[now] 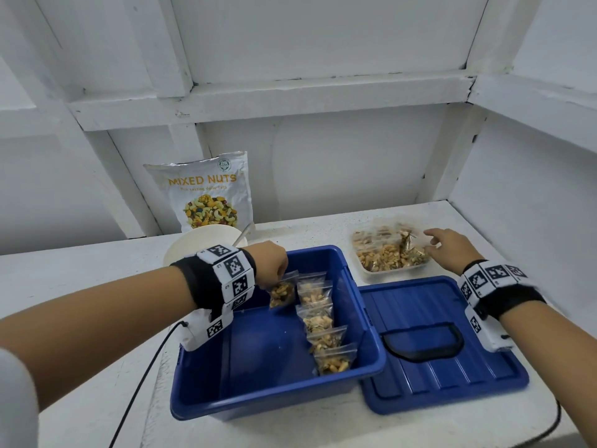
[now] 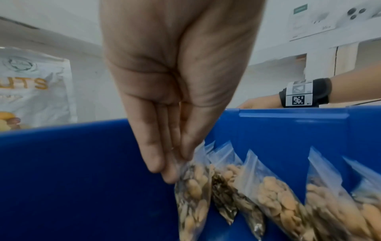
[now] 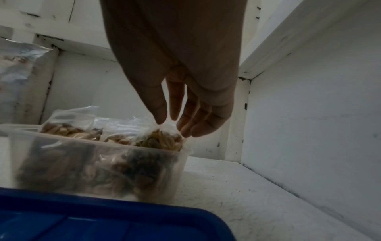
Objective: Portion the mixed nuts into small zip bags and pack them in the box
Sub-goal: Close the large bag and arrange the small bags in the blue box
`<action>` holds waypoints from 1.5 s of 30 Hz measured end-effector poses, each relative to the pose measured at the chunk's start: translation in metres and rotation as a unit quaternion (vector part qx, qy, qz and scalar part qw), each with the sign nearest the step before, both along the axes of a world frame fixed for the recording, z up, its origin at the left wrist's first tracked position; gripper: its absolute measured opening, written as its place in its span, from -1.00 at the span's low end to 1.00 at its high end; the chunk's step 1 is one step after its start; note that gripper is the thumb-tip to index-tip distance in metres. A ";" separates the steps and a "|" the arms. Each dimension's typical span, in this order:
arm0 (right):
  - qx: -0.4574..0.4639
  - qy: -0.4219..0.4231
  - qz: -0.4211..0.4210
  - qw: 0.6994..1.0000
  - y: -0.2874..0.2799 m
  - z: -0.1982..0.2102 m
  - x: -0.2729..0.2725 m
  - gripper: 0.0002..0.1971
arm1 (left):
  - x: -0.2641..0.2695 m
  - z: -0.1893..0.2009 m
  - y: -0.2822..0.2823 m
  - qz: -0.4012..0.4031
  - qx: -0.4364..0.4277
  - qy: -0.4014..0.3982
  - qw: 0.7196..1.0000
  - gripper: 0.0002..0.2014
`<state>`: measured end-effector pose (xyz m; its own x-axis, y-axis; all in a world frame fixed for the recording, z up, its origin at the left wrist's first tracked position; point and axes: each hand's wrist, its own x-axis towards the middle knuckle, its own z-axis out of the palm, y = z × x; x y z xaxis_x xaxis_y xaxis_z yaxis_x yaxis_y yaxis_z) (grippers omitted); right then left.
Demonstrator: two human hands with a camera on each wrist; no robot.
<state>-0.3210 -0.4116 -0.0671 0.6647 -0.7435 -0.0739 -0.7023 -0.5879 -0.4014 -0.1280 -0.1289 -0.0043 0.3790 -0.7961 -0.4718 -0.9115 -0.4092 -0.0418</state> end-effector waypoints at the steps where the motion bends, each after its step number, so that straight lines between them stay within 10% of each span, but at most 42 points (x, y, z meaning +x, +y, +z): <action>1: -0.002 0.002 -0.004 1.000 0.000 -0.001 0.001 -0.59 | 0.001 -0.001 -0.001 0.003 -0.001 0.003 1.000 -0.82; 12: -0.015 -0.033 -0.012 0.999 0.000 -0.001 0.005 -0.99 | 0.004 -0.013 -0.006 -0.011 0.020 -0.023 0.999 -0.80; 20: -0.018 -0.040 0.019 0.999 0.002 0.001 0.007 -0.93 | 0.004 -0.006 -0.003 -0.023 0.035 -0.041 0.998 -0.72; 28: -0.021 -0.147 0.092 0.985 0.030 0.042 0.010 -0.92 | 0.003 0.030 0.007 0.022 -0.115 0.024 0.993 -0.73; 45: -0.014 -0.351 0.283 0.893 0.160 0.118 0.032 -0.87 | -0.050 0.057 0.018 0.032 -0.586 0.133 0.799 -0.90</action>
<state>-0.2888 -0.2520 0.0512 0.8102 -0.2689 0.5209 0.1287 -0.7853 -0.6056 -0.1778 -0.1106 0.0526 0.4478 -0.7332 0.5118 -0.8000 -0.0728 0.5956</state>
